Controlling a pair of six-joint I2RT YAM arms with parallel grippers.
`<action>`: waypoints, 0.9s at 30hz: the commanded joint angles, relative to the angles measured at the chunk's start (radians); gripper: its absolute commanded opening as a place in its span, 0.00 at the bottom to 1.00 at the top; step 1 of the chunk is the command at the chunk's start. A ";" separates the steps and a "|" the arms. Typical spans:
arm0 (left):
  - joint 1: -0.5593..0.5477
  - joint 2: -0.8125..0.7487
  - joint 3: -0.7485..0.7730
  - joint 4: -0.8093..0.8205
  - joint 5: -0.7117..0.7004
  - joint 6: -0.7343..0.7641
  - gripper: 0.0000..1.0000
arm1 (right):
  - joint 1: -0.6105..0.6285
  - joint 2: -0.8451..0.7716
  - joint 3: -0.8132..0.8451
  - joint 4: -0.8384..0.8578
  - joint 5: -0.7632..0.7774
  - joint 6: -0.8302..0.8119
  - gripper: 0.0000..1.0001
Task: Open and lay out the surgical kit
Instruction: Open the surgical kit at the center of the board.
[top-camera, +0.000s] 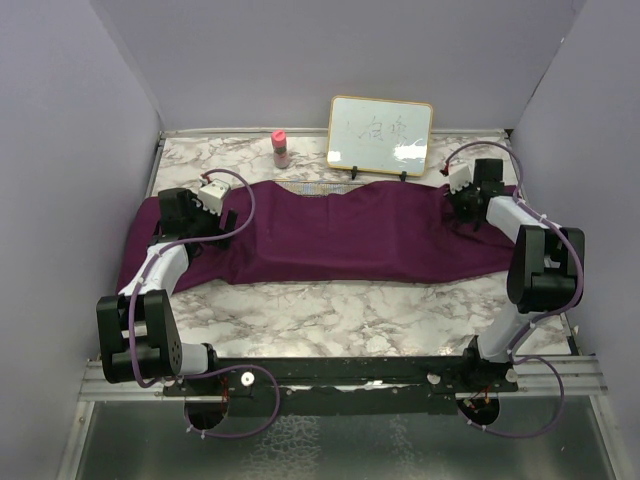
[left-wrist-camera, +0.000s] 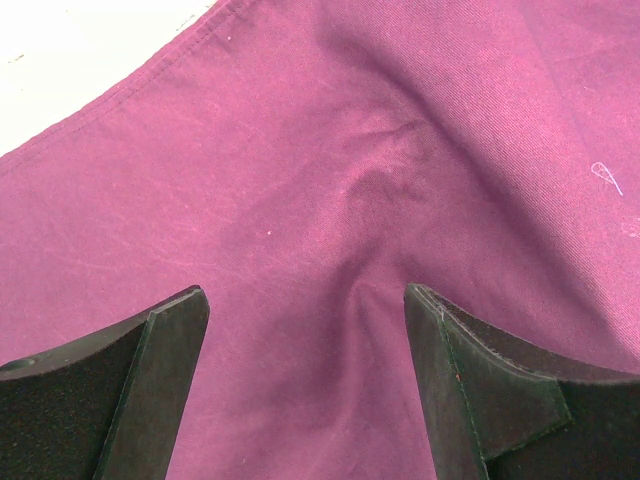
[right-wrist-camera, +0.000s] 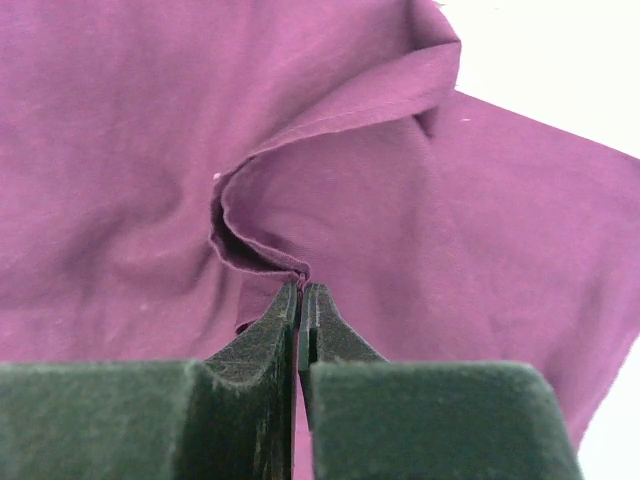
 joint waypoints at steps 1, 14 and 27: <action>-0.003 0.004 -0.008 0.015 -0.002 0.008 0.82 | -0.003 0.018 0.031 -0.078 -0.153 0.026 0.01; -0.003 0.002 -0.008 0.015 -0.001 0.009 0.82 | -0.003 0.042 0.034 -0.103 -0.236 0.040 0.18; -0.003 0.004 -0.006 0.013 -0.001 0.010 0.82 | -0.003 0.058 0.046 -0.094 -0.216 0.038 0.16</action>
